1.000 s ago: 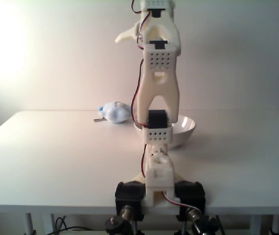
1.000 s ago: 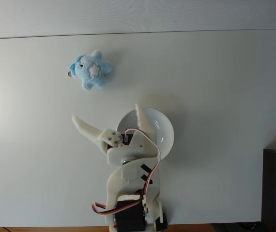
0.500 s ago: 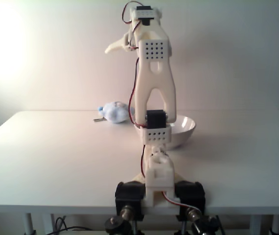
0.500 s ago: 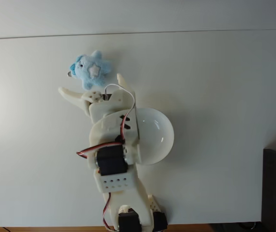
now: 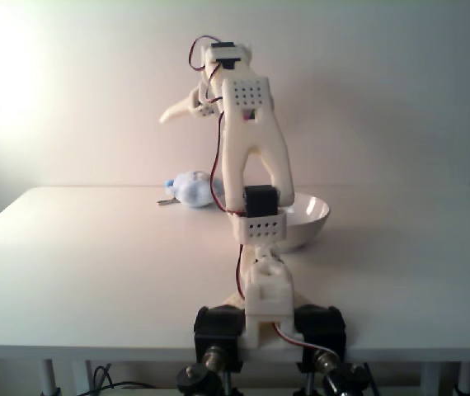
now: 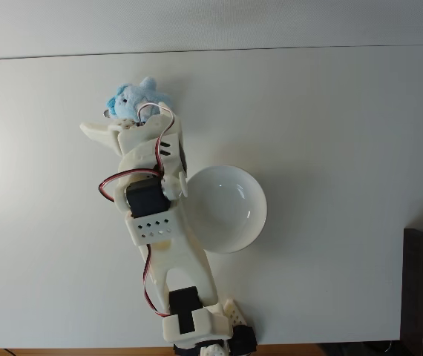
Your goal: Grasp a skyblue doll and put it into the bowl.
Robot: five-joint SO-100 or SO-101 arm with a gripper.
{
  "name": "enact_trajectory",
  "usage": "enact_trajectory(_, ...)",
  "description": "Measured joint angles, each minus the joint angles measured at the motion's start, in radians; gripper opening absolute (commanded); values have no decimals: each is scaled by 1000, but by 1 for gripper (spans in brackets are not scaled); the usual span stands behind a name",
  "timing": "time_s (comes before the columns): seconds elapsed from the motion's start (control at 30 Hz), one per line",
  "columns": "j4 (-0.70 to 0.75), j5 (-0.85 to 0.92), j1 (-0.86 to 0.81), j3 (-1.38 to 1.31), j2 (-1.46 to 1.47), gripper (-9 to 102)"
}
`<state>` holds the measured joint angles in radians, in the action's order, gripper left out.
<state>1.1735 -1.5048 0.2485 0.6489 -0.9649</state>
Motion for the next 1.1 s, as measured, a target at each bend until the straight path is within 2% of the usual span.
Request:
enact_trajectory(0.4, -31, 0, 9, -2, 86, 89)
enact_trajectory(0.73, -201, 2, 3, -2, 176, 90)
enact_trajectory(1.1, -227, 3, -17, -2, 299, 90)
